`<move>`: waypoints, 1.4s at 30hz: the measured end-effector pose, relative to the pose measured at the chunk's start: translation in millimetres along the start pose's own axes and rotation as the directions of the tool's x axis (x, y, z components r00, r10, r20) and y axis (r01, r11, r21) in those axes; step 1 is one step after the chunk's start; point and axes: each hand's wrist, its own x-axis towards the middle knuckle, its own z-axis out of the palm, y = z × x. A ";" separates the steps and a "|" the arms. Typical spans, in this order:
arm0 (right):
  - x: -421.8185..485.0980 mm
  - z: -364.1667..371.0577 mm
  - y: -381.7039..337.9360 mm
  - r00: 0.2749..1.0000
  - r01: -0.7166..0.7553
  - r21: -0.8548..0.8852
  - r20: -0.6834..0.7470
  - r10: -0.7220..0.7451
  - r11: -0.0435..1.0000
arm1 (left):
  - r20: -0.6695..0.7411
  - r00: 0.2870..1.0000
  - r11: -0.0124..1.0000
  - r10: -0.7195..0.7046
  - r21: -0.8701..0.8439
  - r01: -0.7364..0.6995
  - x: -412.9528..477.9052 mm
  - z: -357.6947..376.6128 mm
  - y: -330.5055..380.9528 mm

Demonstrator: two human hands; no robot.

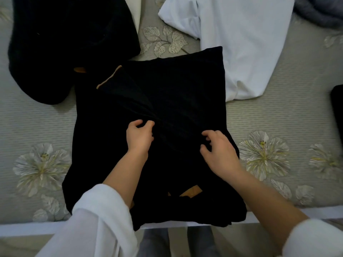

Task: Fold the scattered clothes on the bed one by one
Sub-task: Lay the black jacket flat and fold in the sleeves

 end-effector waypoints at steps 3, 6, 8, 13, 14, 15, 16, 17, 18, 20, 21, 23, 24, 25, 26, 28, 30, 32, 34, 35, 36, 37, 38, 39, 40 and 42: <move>10.7 8.1 -3.8 0.997 0.034 -0.131 0.074 -0.025 0.991 | -0.072 0.996 0.998 -0.044 -0.057 0.040 14.4 2.4 15.8; 15.0 9.9 -6.4 0.995 0.088 -0.226 0.072 -0.073 0.970 | -0.108 0.992 0.997 -0.064 -0.047 0.059 27.3 2.0 30.9; 12.2 4.4 -7.1 0.995 0.091 -0.121 0.047 -0.086 0.988 | -0.118 0.991 0.997 -0.057 -0.057 0.051 34.3 0.5 40.6; 1.7 -12.7 -1.0 0.998 -0.043 0.306 0.050 0.029 0.951 | -0.089 0.994 0.942 -0.059 -0.334 0.026 36.0 0.9 67.4; 1.4 -13.8 0.0 0.998 -0.045 0.342 0.051 0.029 0.939 | -0.040 0.998 0.919 -0.047 -0.394 0.028 35.5 1.8 73.7; 2.0 -14.9 -0.8 0.998 -0.046 0.391 0.049 0.029 0.919 | 0.025 0.999 0.885 -0.028 -0.464 0.037 35.6 2.6 79.3; 3.5 -15.2 -1.7 0.999 -0.047 0.442 0.040 0.032 0.896 | 0.094 0.996 0.837 -0.004 -0.544 0.054 35.8 2.5 83.9; 5.0 -15.8 -3.0 0.999 -0.047 0.477 0.029 0.038 0.878 | 0.161 0.986 0.763 0.031 -0.641 0.081 36.2 2.1 86.8; 6.6 -16.0 -3.9 0.999 -0.048 0.493 0.017 0.045 0.869 | 0.217 0.974 0.683 0.065 -0.721 0.116 34.2 2.2 88.1; 8.7 -15.3 -4.0 0.998 -0.057 0.506 0.016 0.057 0.860 | 0.290 0.950 0.572 0.112 -0.801 0.177 29.3 3.4 84.8; 9.2 -14.7 -3.1 0.997 -0.075 0.523 0.035 0.066 0.849 | 0.310 0.942 0.536 0.127 -0.821 0.198 26.5 4.2 82.2; 8.8 -12.7 0.3 0.992 -0.120 0.569 0.090 0.083 0.814 | 0.287 0.947 0.466 0.146 -0.864 0.190 17.7 3.2 81.4; 8.4 -11.5 3.0 0.990 -0.135 0.583 0.108 0.088 0.801 | 0.253 0.952 0.447 0.173 -0.882 0.153 14.2 1.4 81.4; 8.0 -11.3 4.8 0.989 -0.142 0.585 0.116 0.091 0.799 | 0.213 0.955 0.459 0.206 -0.883 0.098 9.3 -0.2 81.7; 8.1 -11.2 6.1 0.989 -0.143 0.581 0.113 0.095 0.801 | 0.150 0.960 0.510 0.234 -0.860 0.010 6.4 -2.3 82.0; 9.7 -11.6 7.6 0.990 -0.141 0.579 0.099 0.103 0.803 | -0.060 0.955 0.711 0.291 -0.654 -0.258 -1.7 -6.0 87.6; 12.7 -12.5 8.4 0.989 -0.150 0.583 0.094 0.117 0.799 | -0.299 0.840 0.830 0.453 -0.202 -0.520 1.7 -12.9 94.0; 18.1 -12.1 9.5 0.987 -0.163 0.568 0.088 0.137 0.807 | -0.309 0.736 0.798 0.602 0.273 -0.537 14.7 -14.1 104.4; 27.1 -8.9 11.3 0.986 -0.168 0.517 0.068 0.155 0.840 | -0.201 0.837 0.735 0.510 0.606 -0.303 31.4 -13.4 113.9; 31.2 -7.2 12.0 0.983 -0.178 0.470 0.055 0.173 0.865 | -0.163 0.897 0.699 0.412 0.687 -0.196 43.5 -14.1 116.9; 34.5 -5.5 13.6 0.981 -0.190 0.390 0.040 0.189 0.901 | -0.135 0.936 0.671 0.324 0.731 -0.127 52.7 -15.4 118.1; 35.6 -4.7 15.4 0.981 -0.185 0.265 -0.006 0.193 0.946 | -0.120 0.953 0.650 0.277 0.754 -0.094 58.3 -19.2 117.5; 34.3 -4.4 16.5 0.985 -0.143 0.124 -0.075 0.153 0.982 | -0.099 0.960 0.635 0.263 0.767 -0.094 64.5 -24.3 114.3; 30.4 -5.1 15.2 0.986 -0.067 0.015 -0.155 0.069 0.998 | -0.085 0.956 0.635 0.281 0.763 -0.119 69.7 -30.2 109.4; 25.0 -4.7 12.9 0.977 0.027 -0.039 -0.208 -0.035 0.999 | -0.089 0.946 0.652 0.312 0.744 -0.145 73.7 -36.5 103.6; 10.4 -1.6 2.5 0.960 0.221 -0.056 -0.163 -0.227 0.974 | -0.172 0.924 0.731 0.341 0.667 -0.145 81.0 -46.3 90.8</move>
